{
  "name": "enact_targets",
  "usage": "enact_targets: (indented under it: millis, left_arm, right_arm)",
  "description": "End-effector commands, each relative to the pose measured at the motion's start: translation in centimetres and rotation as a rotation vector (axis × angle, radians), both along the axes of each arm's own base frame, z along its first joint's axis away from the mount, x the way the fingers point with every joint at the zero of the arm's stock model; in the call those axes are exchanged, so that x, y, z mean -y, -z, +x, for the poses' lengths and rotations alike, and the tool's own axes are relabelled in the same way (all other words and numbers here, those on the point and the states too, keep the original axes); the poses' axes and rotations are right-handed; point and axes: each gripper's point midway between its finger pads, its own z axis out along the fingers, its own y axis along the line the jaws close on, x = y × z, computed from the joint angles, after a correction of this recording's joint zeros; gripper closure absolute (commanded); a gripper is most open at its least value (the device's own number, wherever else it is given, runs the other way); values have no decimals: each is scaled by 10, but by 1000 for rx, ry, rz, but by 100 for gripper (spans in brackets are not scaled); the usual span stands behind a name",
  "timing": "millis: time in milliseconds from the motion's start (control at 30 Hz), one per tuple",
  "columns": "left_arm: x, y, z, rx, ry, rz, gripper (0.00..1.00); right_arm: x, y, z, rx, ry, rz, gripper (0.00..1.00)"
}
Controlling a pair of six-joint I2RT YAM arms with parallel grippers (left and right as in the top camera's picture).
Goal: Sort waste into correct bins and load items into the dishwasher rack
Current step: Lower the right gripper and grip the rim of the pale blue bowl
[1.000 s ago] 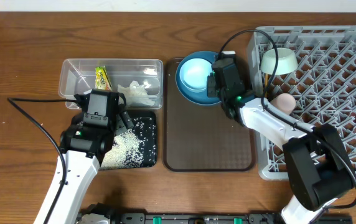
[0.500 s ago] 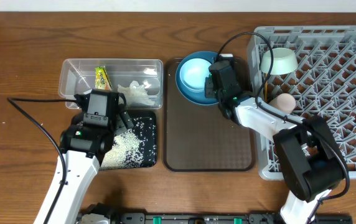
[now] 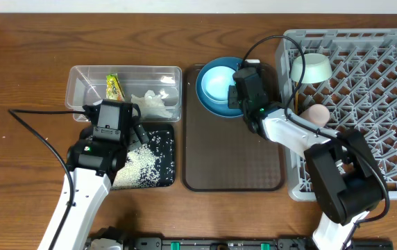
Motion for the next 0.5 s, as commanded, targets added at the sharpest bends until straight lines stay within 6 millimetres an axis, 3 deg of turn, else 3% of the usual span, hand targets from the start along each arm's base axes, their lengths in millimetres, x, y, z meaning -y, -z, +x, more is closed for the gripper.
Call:
enact_targets:
  millis: [0, 100, 467]
  left_arm:
    - [-4, -1, 1, 0, -8, 18, 2]
    - [-4, -1, 1, 0, -7, 17, 2]
    - [-4, -1, 1, 0, -8, 18, 2]
  right_arm:
    - [0, 5, 0, -17, 29, 10, 90]
    - [2, 9, -4, -45, 85, 55, 85]
    - [3, 20, -4, -67, 164, 119, 86]
